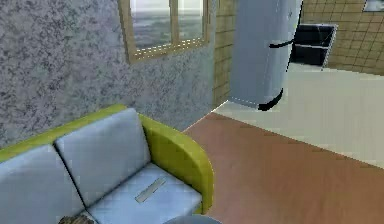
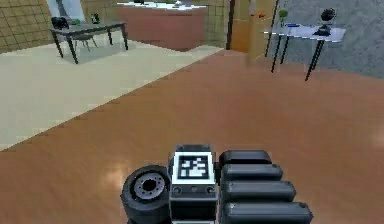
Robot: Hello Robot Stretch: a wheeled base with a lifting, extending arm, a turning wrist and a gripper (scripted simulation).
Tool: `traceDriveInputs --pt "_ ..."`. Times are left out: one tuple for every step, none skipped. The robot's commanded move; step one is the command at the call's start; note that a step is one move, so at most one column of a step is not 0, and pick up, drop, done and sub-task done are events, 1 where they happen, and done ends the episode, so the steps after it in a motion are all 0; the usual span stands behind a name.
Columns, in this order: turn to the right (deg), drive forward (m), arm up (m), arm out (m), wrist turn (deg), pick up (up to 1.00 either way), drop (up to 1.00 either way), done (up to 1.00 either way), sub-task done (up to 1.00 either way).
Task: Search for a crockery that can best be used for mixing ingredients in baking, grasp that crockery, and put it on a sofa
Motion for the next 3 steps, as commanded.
traceDriveInputs --pt "45.0 0.00 0.00 0.00 0.0 0.00 0.00 0.00 0.00" --pt "33.0 0.00 0.00 0.00 0.0 0.00 0.00 0.00 0.00" --pt "45.0 0.00 0.00 0.00 0.0 0.00 0.00 0.00 0.00"
